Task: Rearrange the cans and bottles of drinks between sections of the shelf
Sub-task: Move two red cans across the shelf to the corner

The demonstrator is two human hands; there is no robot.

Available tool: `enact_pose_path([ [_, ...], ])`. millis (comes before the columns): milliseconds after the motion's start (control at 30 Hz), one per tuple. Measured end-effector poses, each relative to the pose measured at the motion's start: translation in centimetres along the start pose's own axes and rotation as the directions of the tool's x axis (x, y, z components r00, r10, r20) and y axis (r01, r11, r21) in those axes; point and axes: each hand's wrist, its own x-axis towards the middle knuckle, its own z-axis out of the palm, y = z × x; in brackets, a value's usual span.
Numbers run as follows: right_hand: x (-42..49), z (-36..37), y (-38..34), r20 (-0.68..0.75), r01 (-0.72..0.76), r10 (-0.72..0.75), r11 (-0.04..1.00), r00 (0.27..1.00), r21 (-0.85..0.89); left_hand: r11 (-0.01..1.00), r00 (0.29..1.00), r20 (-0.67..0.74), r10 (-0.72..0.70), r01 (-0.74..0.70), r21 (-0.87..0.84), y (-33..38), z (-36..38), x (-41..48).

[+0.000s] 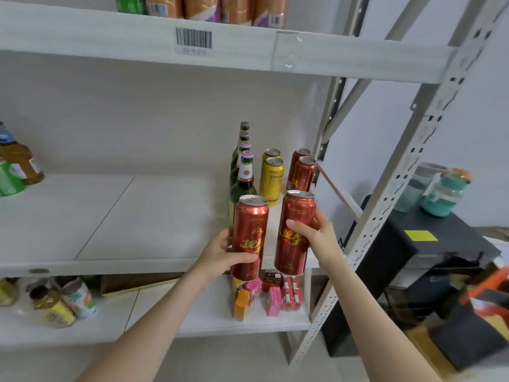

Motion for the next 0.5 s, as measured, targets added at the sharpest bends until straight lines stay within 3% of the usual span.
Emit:
enact_pose_path([
  [300,4.1,-7.7,1.7,-0.077,0.0,0.001,1.0,0.997,0.011,1.0,0.998,0.066,-0.002,0.002,0.006,0.5,6.9,6.2],
  [500,8.2,-10.5,3.3,-0.063,-0.008,0.008,1.0,0.998,0.004,1.0,1.0,0.002,-0.006,0.006,-0.014,0.6,9.9,9.4],
])
